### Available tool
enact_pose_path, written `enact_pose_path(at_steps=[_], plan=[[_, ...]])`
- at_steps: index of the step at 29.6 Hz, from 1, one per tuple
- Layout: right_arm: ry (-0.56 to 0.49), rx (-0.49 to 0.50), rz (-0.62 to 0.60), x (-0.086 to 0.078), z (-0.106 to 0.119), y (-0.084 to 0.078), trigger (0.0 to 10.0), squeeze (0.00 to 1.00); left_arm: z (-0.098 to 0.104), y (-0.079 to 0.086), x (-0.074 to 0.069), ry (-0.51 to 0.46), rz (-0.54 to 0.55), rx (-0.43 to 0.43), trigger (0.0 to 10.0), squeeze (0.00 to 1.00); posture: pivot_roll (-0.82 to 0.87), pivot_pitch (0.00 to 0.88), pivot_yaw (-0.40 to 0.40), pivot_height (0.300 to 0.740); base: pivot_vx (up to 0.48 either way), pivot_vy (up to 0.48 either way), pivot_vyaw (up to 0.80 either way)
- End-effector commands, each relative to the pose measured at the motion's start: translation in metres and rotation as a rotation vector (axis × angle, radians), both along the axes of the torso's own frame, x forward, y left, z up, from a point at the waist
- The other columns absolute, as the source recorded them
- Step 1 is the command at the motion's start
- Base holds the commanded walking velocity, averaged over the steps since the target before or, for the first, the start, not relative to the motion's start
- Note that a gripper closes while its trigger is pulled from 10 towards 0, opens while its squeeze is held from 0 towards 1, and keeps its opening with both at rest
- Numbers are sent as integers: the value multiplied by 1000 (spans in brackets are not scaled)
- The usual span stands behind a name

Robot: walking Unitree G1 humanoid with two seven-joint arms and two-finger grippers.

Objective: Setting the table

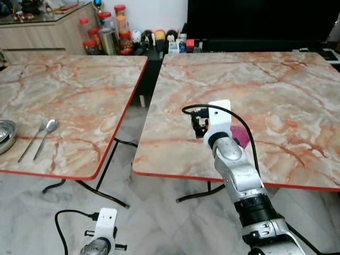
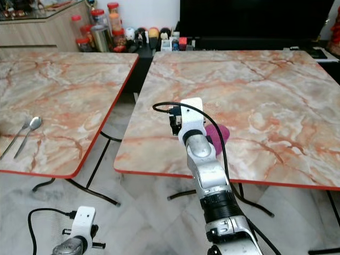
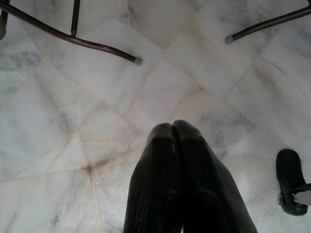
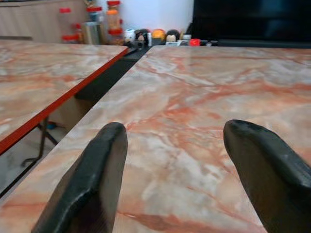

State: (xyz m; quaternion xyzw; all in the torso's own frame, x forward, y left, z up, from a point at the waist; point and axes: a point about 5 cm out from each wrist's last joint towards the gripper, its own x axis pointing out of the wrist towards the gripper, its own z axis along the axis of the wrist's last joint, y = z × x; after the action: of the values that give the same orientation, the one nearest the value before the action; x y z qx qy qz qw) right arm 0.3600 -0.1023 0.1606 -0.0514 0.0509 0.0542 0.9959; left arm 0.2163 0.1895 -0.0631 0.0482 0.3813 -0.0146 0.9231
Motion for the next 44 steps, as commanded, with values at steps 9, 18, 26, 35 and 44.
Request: enact_pose_path(at_steps=[9, 18, 26, 35, 44], plan=[[73, -38, -104, 1, -2, -7, 10000, 0, -5, 2, -8, 52, -9, -9, 10000, 0, -118, 0, 76, 740, 0, 0, 0], [199, 26, -91, 1, -5, -14, 10000, 0, -6, -2, -8, 60, -25, -14, 10000, 0, -125, 0, 70, 740, 0, 0, 0], [182, -81, -43, 2, 2, -24, 10000, 0, -7, -3, -10, 67, -19, -24, 10000, 0, -124, 0, 66, 740, 0, 0, 0], [216, -82, -29, 2, 1, -32, 10000, 0, -8, -4, -11, 72, -18, -27, 10000, 0, -124, 0, 63, 740, 0, 0, 0], [273, -98, -42, -3, -14, -38, 10000, 0, -9, -4, -13, 83, -20, -36, 10000, 0, -122, 0, 64, 740, 0, 0, 0]])
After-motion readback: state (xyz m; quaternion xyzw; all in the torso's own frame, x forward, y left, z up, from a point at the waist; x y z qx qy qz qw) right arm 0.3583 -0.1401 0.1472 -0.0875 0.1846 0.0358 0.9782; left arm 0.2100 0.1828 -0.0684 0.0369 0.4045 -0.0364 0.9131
